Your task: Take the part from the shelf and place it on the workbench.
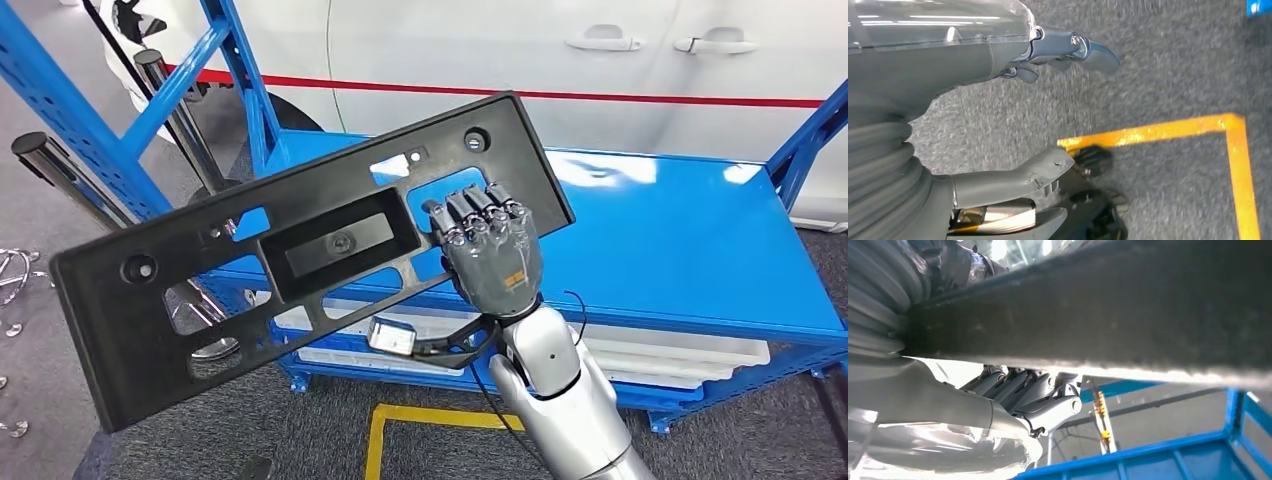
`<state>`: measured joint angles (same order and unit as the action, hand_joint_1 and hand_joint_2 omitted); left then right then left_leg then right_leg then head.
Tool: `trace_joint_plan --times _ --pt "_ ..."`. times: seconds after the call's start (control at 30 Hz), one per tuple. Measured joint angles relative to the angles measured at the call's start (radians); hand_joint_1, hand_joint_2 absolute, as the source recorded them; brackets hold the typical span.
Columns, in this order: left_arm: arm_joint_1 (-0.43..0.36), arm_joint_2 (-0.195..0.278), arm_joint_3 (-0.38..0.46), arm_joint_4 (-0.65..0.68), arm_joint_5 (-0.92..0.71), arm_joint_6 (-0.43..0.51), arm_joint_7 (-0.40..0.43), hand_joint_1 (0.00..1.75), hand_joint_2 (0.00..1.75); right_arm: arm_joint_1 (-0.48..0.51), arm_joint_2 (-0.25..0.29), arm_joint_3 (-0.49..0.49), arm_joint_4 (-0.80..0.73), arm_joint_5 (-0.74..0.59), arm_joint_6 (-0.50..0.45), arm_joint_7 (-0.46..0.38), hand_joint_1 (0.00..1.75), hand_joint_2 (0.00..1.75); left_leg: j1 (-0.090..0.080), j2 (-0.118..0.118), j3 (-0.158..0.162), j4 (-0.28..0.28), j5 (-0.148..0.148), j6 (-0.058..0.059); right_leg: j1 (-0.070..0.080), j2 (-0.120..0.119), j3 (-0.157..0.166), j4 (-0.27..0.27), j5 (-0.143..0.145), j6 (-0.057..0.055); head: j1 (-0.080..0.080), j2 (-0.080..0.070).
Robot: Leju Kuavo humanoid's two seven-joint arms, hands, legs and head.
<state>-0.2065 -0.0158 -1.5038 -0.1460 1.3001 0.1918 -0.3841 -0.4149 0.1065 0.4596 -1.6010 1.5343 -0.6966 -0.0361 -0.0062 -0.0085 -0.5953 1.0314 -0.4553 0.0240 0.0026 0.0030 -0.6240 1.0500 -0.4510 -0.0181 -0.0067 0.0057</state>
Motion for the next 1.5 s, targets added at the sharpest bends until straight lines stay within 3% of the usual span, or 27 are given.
trace_joint_plan --times 0.03,0.1,0.17,0.23,0.27,0.3,0.4,0.5,0.57,0.63,0.7,0.73,0.77,0.8,0.83,0.87,0.93,1.0,1.07,1.13,1.23,1.27,1.33,1.37,1.4,1.47,1.5 --pt "0.001 0.0 0.0 0.0 0.001 0.0 0.001 0.0 1.75 -0.001 -0.003 0.008 0.006 0.0 0.0 0.001 1.75 1.75 0.001 0.0 -0.001 0.002 -0.003 -0.004 -0.002 -0.001 0.0 -0.003 0.003 -0.004 0.0 0.0" --pt "0.001 -0.001 0.0 0.0 0.002 0.0 0.001 0.0 1.75 -0.006 -0.006 0.02 0.016 0.0 0.0 0.001 1.75 1.75 0.003 0.001 -0.02 0.05 -0.042 -0.016 -0.006 -0.004 0.001 -0.01 0.009 -0.014 0.0 0.0" --pt "0.002 -0.002 0.0 0.0 0.003 -0.001 0.002 0.0 1.75 -0.014 -0.009 0.031 0.026 0.0 0.0 0.003 1.75 1.75 0.009 0.002 -0.064 0.162 -0.11 -0.026 -0.005 -0.006 -0.002 -0.01 0.014 -0.019 -0.001 0.0" --pt "0.004 -0.002 0.0 0.0 0.003 0.0 0.005 0.0 1.75 -0.018 -0.013 0.04 0.036 0.0 0.0 0.004 1.75 1.75 0.011 0.002 -0.093 0.244 -0.142 -0.03 -0.004 -0.007 -0.009 -0.008 0.018 -0.02 -0.001 0.0" --pt "0.005 -0.002 0.0 0.0 0.003 0.0 0.008 0.0 1.75 -0.02 -0.014 0.044 0.043 0.0 0.0 0.003 1.75 1.75 0.011 0.002 -0.085 0.238 -0.132 -0.029 -0.003 -0.007 -0.014 -0.006 0.021 -0.02 -0.001 0.0" --pt "0.006 -0.002 0.0 0.0 0.004 0.0 0.009 0.0 1.75 -0.024 -0.015 0.048 0.05 -0.001 0.0 0.001 1.75 1.75 0.011 0.002 -0.057 0.194 -0.107 -0.027 -0.003 -0.006 -0.018 -0.004 0.023 -0.019 -0.001 0.0" --pt "0.002 -0.002 0.0 0.0 0.006 0.0 0.011 0.0 1.75 -0.041 -0.015 0.056 0.068 -0.003 0.0 -0.012 1.75 1.75 0.006 0.001 0.042 0.018 -0.045 -0.014 -0.003 -0.006 -0.026 -0.003 0.034 -0.01 -0.001 0.0" --pt "0.001 -0.004 0.0 0.0 0.007 -0.001 0.003 0.0 1.75 -0.059 -0.014 0.064 0.085 -0.008 0.0 -0.027 1.75 1.75 -0.004 0.0 0.05 -0.013 -0.03 -0.001 -0.005 -0.006 -0.029 -0.007 0.049 0.008 0.0 0.0" --pt "-0.003 -0.007 0.0 0.0 0.005 -0.003 -0.003 0.0 1.75 -0.068 -0.012 0.068 0.094 -0.018 -0.001 -0.044 1.75 1.75 0.0 0.002 0.048 -0.025 -0.01 0.011 -0.006 -0.005 -0.034 -0.003 0.044 0.019 0.0 0.0" --pt "-0.009 -0.009 0.0 0.0 0.002 -0.004 -0.005 0.0 1.75 -0.074 -0.011 0.068 0.101 -0.028 -0.001 -0.059 1.75 1.75 0.004 0.006 0.035 -0.038 0.014 0.024 -0.006 -0.003 -0.057 0.055 -0.02 0.027 0.0 0.0" --pt "-0.013 -0.01 0.0 0.0 0.0 -0.005 -0.005 0.0 1.75 -0.077 -0.01 0.069 0.106 -0.031 -0.001 -0.066 1.75 1.75 0.001 0.008 0.011 -0.037 0.031 0.029 -0.008 -0.002 -0.09 0.173 -0.111 0.031 0.0 0.0" --pt "-0.013 -0.01 0.0 0.0 0.0 -0.005 -0.005 0.0 1.75 -0.077 -0.01 0.069 0.11 -0.031 -0.001 -0.066 1.75 1.75 0.001 0.008 -0.002 -0.035 0.038 0.029 -0.009 -0.002 -0.1 0.227 -0.138 0.033 0.0 0.0" --pt "-0.013 -0.01 0.0 0.0 0.0 -0.005 -0.005 0.0 1.75 -0.077 -0.01 0.069 0.113 -0.031 -0.001 -0.067 1.75 1.75 0.0 0.008 -0.016 -0.033 0.047 0.029 -0.009 -0.003 -0.097 0.256 -0.144 0.034 0.0 0.0" --pt "-0.013 -0.011 0.0 0.0 0.0 -0.005 -0.005 0.0 1.75 -0.077 -0.01 0.069 0.116 -0.031 -0.001 -0.067 1.75 1.75 0.0 0.008 -0.03 -0.029 0.054 0.027 -0.009 -0.003 -0.08 0.255 -0.132 0.034 0.0 0.0" --pt "-0.013 -0.011 0.0 0.0 0.0 -0.005 -0.005 0.0 1.75 -0.077 -0.01 0.069 0.118 -0.031 -0.001 -0.067 1.75 1.75 0.001 0.008 -0.043 -0.024 0.061 0.026 -0.01 -0.003 -0.044 0.217 -0.107 0.034 0.0 0.0" --pt "-0.013 -0.012 0.0 0.0 0.0 -0.006 -0.005 0.0 1.75 -0.079 -0.008 0.069 0.119 -0.032 -0.001 -0.067 1.75 1.75 0.001 0.008 -0.056 -0.018 0.067 0.022 -0.01 -0.003 0.003 0.152 -0.087 0.032 0.0 0.0" --pt "-0.012 -0.013 0.0 0.0 0.0 -0.006 -0.005 0.0 1.75 -0.082 -0.005 0.07 0.119 -0.032 -0.002 -0.068 1.75 1.75 -0.001 0.007 -0.076 -0.006 0.078 0.013 -0.006 -0.002 0.082 0.031 -0.078 0.025 0.0 0.0" --pt "-0.012 -0.014 0.0 0.0 0.0 -0.007 -0.005 0.0 1.75 -0.083 -0.001 0.07 0.12 -0.034 -0.002 -0.07 1.75 1.75 -0.001 0.007 -0.081 -0.003 0.09 0.002 -0.001 -0.002 0.103 -0.01 -0.083 0.016 0.0 0.0" --pt "-0.011 -0.013 0.0 0.0 0.0 -0.008 -0.005 0.0 1.75 -0.085 0.0 0.07 0.121 -0.039 -0.002 -0.076 1.75 1.75 0.001 0.006 -0.085 -0.004 0.099 -0.008 -0.001 -0.004 0.093 -0.013 -0.067 0.003 0.0 0.0" --pt "-0.009 -0.013 -0.001 0.001 0.001 -0.01 -0.003 0.0 1.75 -0.086 0.005 0.069 0.122 -0.049 -0.002 -0.09 1.75 1.75 0.004 0.005 -0.106 0.028 0.055 -0.02 -0.005 -0.007 0.072 -0.016 -0.044 -0.013 0.0 0.0" --pt "-0.006 -0.013 -0.001 0.001 0.002 -0.011 0.001 0.0 1.75 -0.085 0.022 0.058 0.12 -0.078 -0.002 -0.136 1.75 1.75 0.01 0.005 -0.152 0.193 -0.09 -0.034 -0.005 -0.008 0.031 -0.016 -0.01 -0.024 0.0 0.0" --pt "-0.005 -0.013 -0.001 0.001 0.002 -0.011 0.003 0.0 1.75 -0.084 0.028 0.051 0.119 -0.088 -0.002 -0.153 1.75 1.75 0.012 0.005 -0.158 0.247 -0.113 -0.037 -0.004 -0.009 0.017 -0.016 0.001 -0.024 0.0 0.0" --pt "-0.002 -0.012 -0.002 0.001 0.002 -0.011 0.008 0.0 1.75 -0.078 0.04 0.033 0.118 -0.103 -0.002 -0.184 1.75 1.75 0.012 0.005 -0.127 0.276 -0.089 -0.036 -0.003 -0.009 -0.013 -0.015 0.023 -0.023 -0.001 0.0" --pt "0.0 -0.01 -0.002 0.001 0.003 -0.011 0.01 0.0 1.75 -0.074 0.046 0.024 0.117 -0.108 -0.002 -0.195 1.75 1.75 0.011 0.005 -0.088 0.243 -0.061 -0.032 -0.002 -0.009 -0.028 -0.014 0.034 -0.021 -0.001 0.0" --pt "0.001 -0.009 -0.002 0.001 0.004 -0.011 0.012 0.0 1.75 -0.071 0.051 0.016 0.115 -0.111 -0.002 -0.204 1.75 1.75 0.01 0.005 -0.033 0.18 -0.041 -0.027 -0.002 -0.009 -0.04 -0.013 0.045 -0.02 -0.001 0.0" --pt "0.0 -0.006 -0.002 0.001 0.005 -0.011 0.014 0.0 1.75 -0.068 0.06 0.005 0.111 -0.112 -0.002 -0.213 1.75 1.75 0.005 0.004 0.074 0.035 -0.051 -0.018 -0.002 -0.008 -0.055 -0.013 0.064 -0.012 0.0 0.0" --pt "-0.001 -0.005 -0.002 0.001 0.005 -0.012 0.014 0.0 1.75 -0.068 0.064 0.0 0.109 -0.111 -0.002 -0.215 1.75 1.75 0.001 0.004 0.104 -0.013 -0.062 -0.013 -0.003 -0.009 -0.056 -0.015 0.073 -0.007 0.0 0.0"
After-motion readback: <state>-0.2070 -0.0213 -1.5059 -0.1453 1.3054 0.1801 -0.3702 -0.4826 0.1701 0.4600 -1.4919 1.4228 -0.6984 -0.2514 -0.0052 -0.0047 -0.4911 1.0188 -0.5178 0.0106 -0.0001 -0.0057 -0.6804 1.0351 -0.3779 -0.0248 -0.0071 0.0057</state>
